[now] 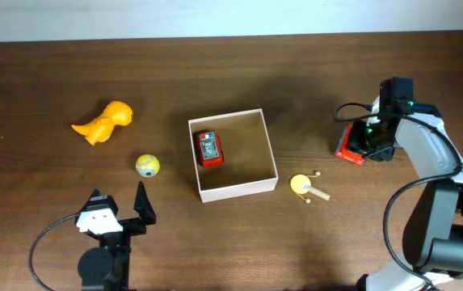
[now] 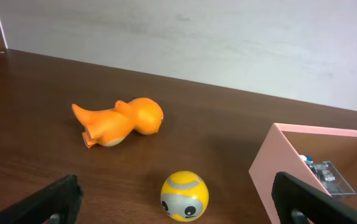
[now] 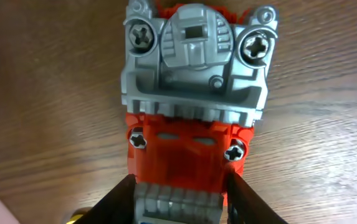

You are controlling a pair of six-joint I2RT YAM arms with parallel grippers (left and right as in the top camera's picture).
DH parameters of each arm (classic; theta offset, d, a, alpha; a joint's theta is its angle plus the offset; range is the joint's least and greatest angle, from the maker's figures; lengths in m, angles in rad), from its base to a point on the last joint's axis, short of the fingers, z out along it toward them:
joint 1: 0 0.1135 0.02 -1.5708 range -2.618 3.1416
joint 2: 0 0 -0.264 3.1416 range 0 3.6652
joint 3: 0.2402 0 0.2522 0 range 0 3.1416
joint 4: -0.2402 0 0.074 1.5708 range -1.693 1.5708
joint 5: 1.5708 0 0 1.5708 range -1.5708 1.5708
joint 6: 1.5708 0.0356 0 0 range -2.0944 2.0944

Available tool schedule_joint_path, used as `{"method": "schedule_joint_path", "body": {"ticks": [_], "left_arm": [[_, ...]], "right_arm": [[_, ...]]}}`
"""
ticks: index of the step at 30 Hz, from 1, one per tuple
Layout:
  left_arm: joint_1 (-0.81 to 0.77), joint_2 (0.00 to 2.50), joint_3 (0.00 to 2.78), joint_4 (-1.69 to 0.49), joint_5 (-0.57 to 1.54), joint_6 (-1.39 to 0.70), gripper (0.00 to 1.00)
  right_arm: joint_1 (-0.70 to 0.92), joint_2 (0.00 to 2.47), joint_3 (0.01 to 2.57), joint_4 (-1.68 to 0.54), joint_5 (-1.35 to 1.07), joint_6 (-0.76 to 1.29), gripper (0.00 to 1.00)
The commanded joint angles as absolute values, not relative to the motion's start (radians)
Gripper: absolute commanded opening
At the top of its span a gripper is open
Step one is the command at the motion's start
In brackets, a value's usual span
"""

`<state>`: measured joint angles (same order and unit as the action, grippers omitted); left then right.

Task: Pack container
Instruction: 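Lower the right gripper and grasp the near red fire truck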

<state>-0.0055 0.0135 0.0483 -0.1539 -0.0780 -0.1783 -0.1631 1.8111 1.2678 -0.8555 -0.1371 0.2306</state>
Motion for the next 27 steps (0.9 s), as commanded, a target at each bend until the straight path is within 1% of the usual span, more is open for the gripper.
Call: {"method": "schedule_joint_path", "body": {"ticks": [1, 12, 13, 16, 21, 23, 26, 27], "left_arm": [[-0.001, 0.005, 0.043, -0.151, -0.074, -0.162, 0.99], [-0.001, 0.005, 0.043, -0.152, -0.074, -0.162, 0.99], [-0.001, 0.005, 0.043, -0.152, -0.074, -0.162, 0.99], [-0.001, 0.005, 0.043, -0.151, -0.074, -0.162, 0.99], [-0.001, 0.005, 0.043, -0.152, -0.074, -0.162, 0.99], [-0.001, 0.005, 0.043, -0.152, -0.074, -0.162, 0.99], [-0.001, 0.005, 0.043, -0.152, -0.074, -0.162, 0.99], [-0.001, 0.005, 0.043, -0.152, -0.074, -0.162, 0.99]], "right_arm": [[-0.163, 1.837, 1.249, -0.865, -0.211, 0.213, 0.40], [-0.163, 1.837, 1.249, -0.875, -0.165, 0.191, 0.41], [-0.164, 1.837, 1.249, -0.875, -0.165, 0.192, 0.46], [-0.164, 1.837, 1.249, -0.874, -0.159, 0.195, 0.48], [-0.164, 1.837, 1.249, -0.874, -0.056, 0.193, 0.44], [-0.164, 1.837, 1.249, -0.874, -0.027, 0.191, 0.39], [-0.164, 1.837, 1.249, -0.874, -0.001, 0.190, 0.36], [-0.164, 1.837, 1.249, -0.874, 0.005, 0.191, 0.36]]}}
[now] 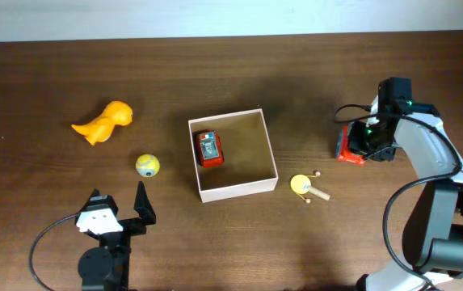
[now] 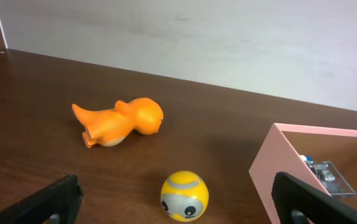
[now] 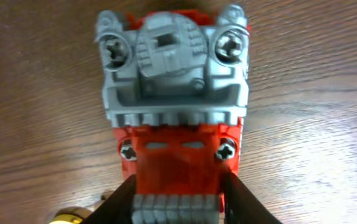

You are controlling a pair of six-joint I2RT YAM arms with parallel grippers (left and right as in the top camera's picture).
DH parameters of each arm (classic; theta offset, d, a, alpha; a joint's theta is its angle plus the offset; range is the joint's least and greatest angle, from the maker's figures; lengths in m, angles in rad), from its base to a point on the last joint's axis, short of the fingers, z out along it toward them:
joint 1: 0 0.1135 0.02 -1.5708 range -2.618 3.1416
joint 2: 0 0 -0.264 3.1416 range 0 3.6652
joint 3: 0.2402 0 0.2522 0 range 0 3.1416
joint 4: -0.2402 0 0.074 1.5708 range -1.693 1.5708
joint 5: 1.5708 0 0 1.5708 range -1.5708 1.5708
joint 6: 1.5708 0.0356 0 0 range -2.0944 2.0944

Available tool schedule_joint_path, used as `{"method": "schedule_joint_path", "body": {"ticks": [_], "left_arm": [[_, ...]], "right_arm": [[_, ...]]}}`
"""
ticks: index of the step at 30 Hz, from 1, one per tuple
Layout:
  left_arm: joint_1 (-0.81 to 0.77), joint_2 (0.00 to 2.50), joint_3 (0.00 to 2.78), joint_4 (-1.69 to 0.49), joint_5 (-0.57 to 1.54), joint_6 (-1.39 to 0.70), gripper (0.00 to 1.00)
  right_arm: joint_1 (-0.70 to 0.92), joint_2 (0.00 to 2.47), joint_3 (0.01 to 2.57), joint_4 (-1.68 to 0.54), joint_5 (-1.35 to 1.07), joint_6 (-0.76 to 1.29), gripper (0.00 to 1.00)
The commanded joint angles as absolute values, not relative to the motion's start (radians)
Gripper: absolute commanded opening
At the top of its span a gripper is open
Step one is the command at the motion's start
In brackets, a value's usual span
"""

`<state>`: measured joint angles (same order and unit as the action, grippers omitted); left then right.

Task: Pack container
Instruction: 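Lower the right gripper and grasp the near red fire truck, then lift the second fire truck and carry it into the box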

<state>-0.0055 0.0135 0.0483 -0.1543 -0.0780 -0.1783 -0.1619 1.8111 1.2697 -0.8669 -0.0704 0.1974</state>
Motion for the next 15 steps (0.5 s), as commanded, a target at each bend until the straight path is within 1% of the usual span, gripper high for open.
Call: {"method": "schedule_joint_path", "body": {"ticks": [1, 2, 6, 10, 15], "left_arm": [[-0.001, 0.005, 0.043, -0.152, -0.074, -0.162, 0.99], [-0.001, 0.005, 0.043, -0.151, -0.074, -0.162, 0.99], [-0.001, 0.005, 0.043, -0.151, -0.074, -0.162, 0.99], [-0.001, 0.005, 0.043, -0.152, -0.074, -0.162, 0.99], [-0.001, 0.005, 0.043, -0.151, -0.074, -0.162, 0.99]], "right_arm": [[-0.164, 1.837, 1.249, -0.873, 0.006, 0.191, 0.36], [-0.164, 1.837, 1.249, -0.873, 0.006, 0.190, 0.36], [-0.164, 1.837, 1.249, -0.873, 0.005, 0.190, 0.28], [-0.164, 1.837, 1.249, -0.871, 0.005, 0.191, 0.25], [-0.164, 1.837, 1.256, -0.868, -0.006, 0.191, 0.24]]}}
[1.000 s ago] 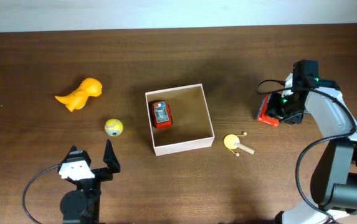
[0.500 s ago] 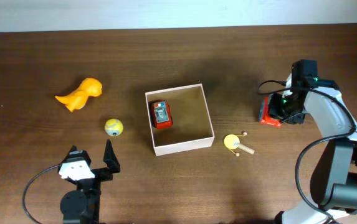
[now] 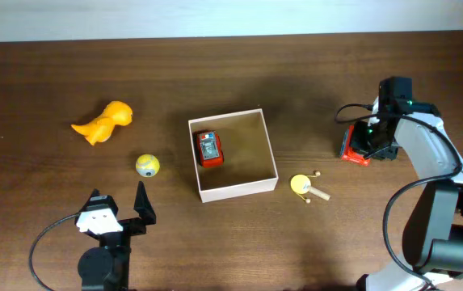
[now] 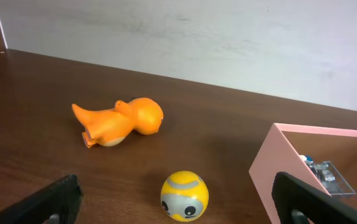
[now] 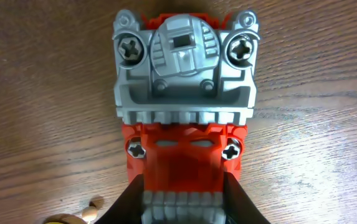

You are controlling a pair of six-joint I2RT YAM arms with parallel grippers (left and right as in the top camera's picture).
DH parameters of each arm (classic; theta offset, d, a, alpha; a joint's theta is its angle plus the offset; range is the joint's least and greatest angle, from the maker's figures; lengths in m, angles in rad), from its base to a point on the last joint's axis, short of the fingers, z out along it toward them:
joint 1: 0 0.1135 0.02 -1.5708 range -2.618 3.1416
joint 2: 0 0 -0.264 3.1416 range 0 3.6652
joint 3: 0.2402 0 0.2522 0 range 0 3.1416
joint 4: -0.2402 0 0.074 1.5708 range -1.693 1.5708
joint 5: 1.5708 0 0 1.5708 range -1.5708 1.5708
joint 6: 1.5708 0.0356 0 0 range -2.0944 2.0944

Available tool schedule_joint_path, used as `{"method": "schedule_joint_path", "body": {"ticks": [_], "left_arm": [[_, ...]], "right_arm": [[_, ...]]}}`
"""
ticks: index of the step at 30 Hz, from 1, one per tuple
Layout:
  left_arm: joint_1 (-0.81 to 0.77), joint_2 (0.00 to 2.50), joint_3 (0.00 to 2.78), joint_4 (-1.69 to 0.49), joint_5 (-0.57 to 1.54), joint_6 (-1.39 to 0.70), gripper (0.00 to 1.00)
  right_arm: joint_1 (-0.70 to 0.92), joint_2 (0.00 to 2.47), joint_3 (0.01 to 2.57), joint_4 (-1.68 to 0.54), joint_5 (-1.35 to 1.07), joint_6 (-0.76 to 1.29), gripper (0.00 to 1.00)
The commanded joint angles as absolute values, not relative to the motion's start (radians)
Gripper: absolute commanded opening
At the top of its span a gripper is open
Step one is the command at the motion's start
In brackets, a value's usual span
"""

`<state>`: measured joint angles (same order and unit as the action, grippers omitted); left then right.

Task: Pack container
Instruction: 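Lift the second fire truck and carry it into the box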

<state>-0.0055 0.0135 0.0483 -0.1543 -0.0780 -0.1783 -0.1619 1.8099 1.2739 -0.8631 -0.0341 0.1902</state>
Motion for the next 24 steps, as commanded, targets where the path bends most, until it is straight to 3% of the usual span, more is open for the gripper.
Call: {"method": "schedule_joint_path", "body": {"ticks": [1, 24], "left_arm": [[-0.001, 0.005, 0.043, -0.152, -0.074, -0.162, 0.99], [-0.001, 0.005, 0.043, -0.152, -0.074, -0.162, 0.99]], "right_arm": [[-0.164, 1.837, 1.262, -0.871, -0.011, 0.190, 0.24], [-0.097, 1.837, 1.662, -1.198, -0.052, 0.073, 0.25]]}}
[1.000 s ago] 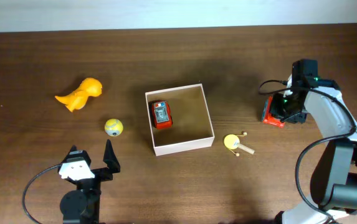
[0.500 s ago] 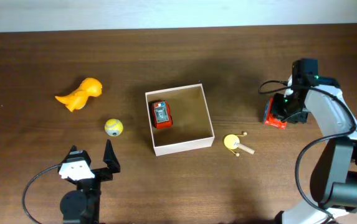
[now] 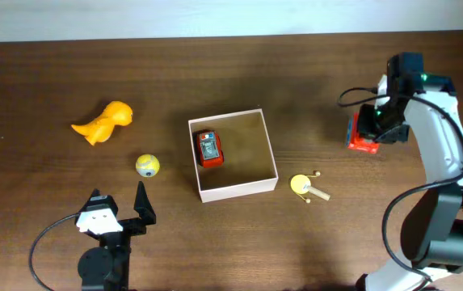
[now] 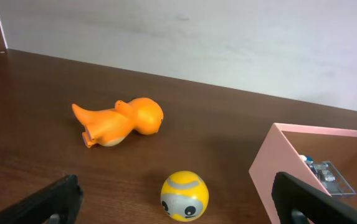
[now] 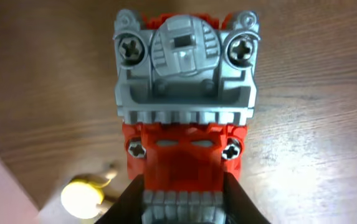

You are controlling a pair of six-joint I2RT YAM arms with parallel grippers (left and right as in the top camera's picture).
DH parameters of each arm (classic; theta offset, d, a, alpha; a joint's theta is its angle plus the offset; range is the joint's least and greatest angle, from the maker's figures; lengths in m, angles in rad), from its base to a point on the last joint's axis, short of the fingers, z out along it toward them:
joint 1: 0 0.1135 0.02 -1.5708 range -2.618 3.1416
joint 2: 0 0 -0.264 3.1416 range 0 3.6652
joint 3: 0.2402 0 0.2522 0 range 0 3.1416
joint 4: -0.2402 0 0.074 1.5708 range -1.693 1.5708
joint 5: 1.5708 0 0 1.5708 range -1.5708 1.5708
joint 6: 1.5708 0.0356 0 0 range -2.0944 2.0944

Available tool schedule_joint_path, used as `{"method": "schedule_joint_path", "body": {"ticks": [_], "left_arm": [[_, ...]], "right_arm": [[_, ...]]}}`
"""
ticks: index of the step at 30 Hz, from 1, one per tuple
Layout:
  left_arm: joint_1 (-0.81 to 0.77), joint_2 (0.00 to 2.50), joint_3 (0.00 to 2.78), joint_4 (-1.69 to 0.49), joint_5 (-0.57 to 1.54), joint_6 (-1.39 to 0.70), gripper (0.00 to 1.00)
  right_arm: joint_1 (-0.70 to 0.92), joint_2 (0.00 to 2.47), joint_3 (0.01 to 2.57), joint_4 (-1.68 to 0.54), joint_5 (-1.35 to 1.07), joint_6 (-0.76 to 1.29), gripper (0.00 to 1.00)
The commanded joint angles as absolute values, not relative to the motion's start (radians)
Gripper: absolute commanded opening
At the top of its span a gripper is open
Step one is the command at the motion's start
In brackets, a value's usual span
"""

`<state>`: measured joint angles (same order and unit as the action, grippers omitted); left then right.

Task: Pack container
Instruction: 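Lift the second fire truck and carry it into the box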

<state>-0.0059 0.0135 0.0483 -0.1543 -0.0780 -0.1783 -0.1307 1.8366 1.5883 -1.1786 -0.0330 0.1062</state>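
My right gripper (image 3: 374,129) is shut on a red and grey toy vehicle (image 3: 362,134) and holds it above the table at the right. In the right wrist view the toy vehicle (image 5: 184,93) fills the frame, underside screws showing, with the right gripper (image 5: 183,200) clamped on its red end. The white box (image 3: 239,191) stands mid-table with a small red car (image 3: 208,148) inside. My left gripper (image 3: 118,204) rests open at the front left. In its own view the left gripper (image 4: 177,210) has a yellow ball (image 4: 184,196) just ahead between its fingers.
An orange dinosaur (image 3: 103,122) lies at the far left, and the yellow ball (image 3: 147,166) sits between it and the box. A yellow wooden toy (image 3: 302,185) lies right of the box's front corner and shows as the yellow toy (image 5: 81,198) below the held vehicle.
My right gripper has risen with the toy vehicle, which is now off the table and a little farther back and right. The yellow toy now shows beneath it. The left arm has not moved.
My right gripper's fingers stood round the toy vehicle on the table, the toy lying at a slant. Then the toy had turned the other way, then it sat square between closer fingers. Now it hangs above the table in the shut gripper.
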Motion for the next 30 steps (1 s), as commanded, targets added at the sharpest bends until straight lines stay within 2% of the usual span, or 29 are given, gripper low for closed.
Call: {"method": "schedule_joint_path", "body": {"ticks": [1, 13, 21, 30], "left_arm": [[-0.001, 0.005, 0.043, -0.151, -0.074, -0.162, 0.99], [-0.001, 0.005, 0.043, -0.152, -0.074, -0.162, 0.99], [-0.001, 0.005, 0.043, -0.151, -0.074, -0.162, 0.99], [-0.001, 0.005, 0.043, -0.152, -0.074, -0.162, 0.99]], "right_arm": [[-0.086, 1.837, 1.684, -1.214, -0.053, 0.065, 0.25], [0.127, 1.837, 1.905, -1.292, -0.060, 0.056, 0.25], [0.305, 1.837, 1.912, -1.289, -0.060, 0.060, 0.25], [0.434, 1.837, 1.912, -1.284, -0.073, 0.060, 0.25]]}}
